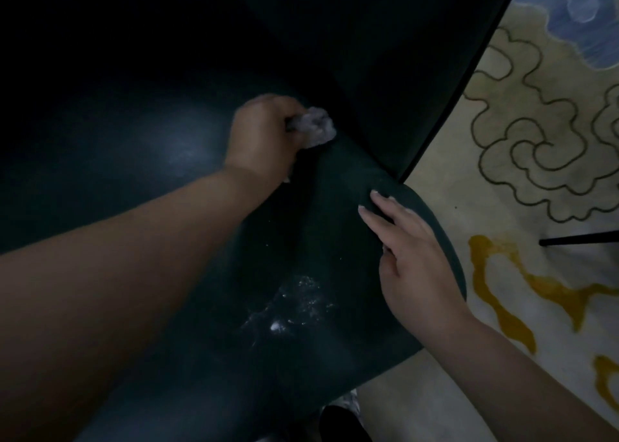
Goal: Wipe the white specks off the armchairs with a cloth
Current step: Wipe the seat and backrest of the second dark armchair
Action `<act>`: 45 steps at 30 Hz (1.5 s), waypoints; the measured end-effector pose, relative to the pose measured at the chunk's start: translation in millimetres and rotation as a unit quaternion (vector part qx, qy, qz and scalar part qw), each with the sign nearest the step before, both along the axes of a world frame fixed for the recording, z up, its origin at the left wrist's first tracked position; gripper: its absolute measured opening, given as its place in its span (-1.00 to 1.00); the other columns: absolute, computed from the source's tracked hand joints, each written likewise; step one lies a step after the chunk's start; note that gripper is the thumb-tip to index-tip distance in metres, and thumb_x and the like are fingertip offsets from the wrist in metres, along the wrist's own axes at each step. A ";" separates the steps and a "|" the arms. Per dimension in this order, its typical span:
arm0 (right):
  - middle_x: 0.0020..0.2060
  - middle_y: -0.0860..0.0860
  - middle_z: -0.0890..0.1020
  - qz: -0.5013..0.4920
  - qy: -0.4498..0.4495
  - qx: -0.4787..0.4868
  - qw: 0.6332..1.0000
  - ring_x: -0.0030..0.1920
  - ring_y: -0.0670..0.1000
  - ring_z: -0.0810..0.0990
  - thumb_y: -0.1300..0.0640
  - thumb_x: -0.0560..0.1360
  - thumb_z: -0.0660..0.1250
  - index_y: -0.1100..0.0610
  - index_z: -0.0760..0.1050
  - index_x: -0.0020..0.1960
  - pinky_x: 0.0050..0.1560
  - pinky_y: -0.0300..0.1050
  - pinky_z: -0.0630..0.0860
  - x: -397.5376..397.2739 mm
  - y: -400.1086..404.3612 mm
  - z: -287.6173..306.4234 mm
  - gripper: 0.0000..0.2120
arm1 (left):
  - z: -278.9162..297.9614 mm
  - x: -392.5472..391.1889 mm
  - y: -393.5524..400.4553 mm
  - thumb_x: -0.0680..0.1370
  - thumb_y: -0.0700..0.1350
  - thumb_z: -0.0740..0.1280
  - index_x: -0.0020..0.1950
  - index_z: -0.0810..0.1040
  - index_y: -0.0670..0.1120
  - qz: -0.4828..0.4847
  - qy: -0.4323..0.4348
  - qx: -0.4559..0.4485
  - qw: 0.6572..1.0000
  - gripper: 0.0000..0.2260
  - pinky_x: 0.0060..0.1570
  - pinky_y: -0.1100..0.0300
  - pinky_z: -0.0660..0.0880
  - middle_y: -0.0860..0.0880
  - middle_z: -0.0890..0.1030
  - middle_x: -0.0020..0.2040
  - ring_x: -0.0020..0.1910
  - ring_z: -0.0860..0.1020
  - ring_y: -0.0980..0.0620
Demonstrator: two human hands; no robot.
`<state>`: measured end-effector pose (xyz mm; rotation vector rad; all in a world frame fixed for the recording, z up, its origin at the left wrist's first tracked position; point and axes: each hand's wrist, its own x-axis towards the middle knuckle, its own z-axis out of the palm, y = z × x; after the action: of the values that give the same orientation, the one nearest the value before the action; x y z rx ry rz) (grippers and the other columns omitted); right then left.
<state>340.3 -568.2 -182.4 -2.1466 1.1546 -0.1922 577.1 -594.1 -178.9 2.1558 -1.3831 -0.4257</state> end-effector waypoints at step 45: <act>0.51 -0.10 0.15 0.060 0.078 -0.045 0.994 0.52 -0.07 0.03 0.13 0.55 0.31 0.03 0.25 0.49 0.42 -0.31 -0.14 -28.2 54.8 9.1 -0.47 | 21.7 -24.1 195.5 0.38 -0.37 0.46 0.10 0.67 -0.10 -0.021 -0.007 0.038 0.999 -0.66 -0.01 0.40 0.31 -0.06 0.63 -0.02 0.00 0.51 -0.05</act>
<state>312.1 -513.4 -173.3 -2.3378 1.1170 -0.0237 553.0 -398.6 -157.2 2.1985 -1.4429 -0.4877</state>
